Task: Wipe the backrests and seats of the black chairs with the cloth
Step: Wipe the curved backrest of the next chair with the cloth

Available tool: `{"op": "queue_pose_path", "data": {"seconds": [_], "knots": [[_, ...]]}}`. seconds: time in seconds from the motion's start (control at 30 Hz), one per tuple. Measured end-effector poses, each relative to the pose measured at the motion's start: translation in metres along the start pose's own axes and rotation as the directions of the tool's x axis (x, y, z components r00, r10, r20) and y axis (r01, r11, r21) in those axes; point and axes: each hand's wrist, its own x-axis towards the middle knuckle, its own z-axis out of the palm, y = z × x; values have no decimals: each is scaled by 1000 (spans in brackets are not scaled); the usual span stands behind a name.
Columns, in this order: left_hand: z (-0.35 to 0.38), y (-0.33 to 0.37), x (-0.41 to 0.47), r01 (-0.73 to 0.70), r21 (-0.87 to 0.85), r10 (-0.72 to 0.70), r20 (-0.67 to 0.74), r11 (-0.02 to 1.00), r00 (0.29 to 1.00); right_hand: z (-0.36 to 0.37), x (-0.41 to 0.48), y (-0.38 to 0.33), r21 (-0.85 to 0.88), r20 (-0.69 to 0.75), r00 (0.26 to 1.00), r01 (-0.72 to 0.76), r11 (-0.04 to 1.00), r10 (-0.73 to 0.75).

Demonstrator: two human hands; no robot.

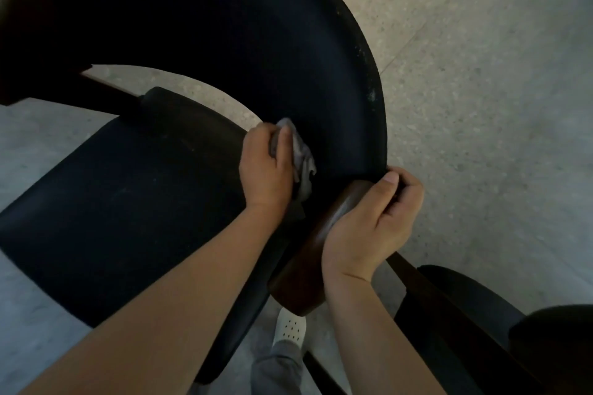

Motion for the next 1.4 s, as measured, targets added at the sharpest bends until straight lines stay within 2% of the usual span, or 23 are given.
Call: {"op": "queue_pose_path", "data": {"seconds": [0.07, 0.13, 0.2, 0.3, 0.4, 0.53, 0.6, 0.67, 0.73, 0.8, 0.97, 1.13, 1.23, 1.3, 1.4], "knots": [[-9, 31, 2, -175, -62, 172, -61, 983, 983, 0, 0, -1, -9, 3, 1000, 7, 1000, -7], [-13, 64, 3, -381, -125, 373, -84, 916, 924, -1, 1, -2, -18, 14, 1000, 1, 1000, 0], [-10, 88, 4, -496, -140, 493, -57, 857, 868, -2, 1, -3, -32, 22, 1000, -3, 999, 4], [1, 97, 7, -492, -113, 499, 45, 863, 865, -2, 0, -4, -42, 33, 999, 6, 999, -5], [8, 93, 9, -494, -12, 490, 155, 869, 858, -2, 1, -3, -38, 35, 999, 3, 999, -2], [11, 94, 17, -523, 39, 518, 93, 851, 850, -1, 1, -3, -42, 36, 999, 1, 999, 1], [13, 88, 21, -440, 29, 440, 2, 898, 898, -1, 1, -3, -35, 29, 1000, 5, 999, -4], [11, 71, 22, -250, 15, 249, -130, 968, 960, -1, 1, -2, -33, 14, 1000, 12, 999, -12], [2, 49, 20, -61, 28, 65, -178, 998, 982, -1, 1, -3, -32, 14, 1000, 7, 999, -7], [-7, 35, 14, -14, 35, 18, -128, 999, 992, -1, 0, -3, -39, 24, 1000, 10, 999, -9], [7, 44, -10, -189, -73, 188, -21, 979, 982, -1, 1, -4, -41, 17, 1000, 2, 999, -1], [22, 15, 1, -170, 0, 170, -26, 985, 985, 1, 1, -3, -48, 5, 1000, 6, 999, -5], [19, -5, 6, -58, 0, 58, 5, 998, 998, -1, 0, -2, -61, 4, 1000, 4, 998, -4], [15, -22, 5, 68, 10, -68, 64, 998, 996, 0, 1, -3, -59, -1, 1000, 2, 998, -2], [1, -35, 3, 301, 63, -307, 169, 952, 936, -1, -1, -4, -63, 23, 1000, -6, 998, 8]]}}
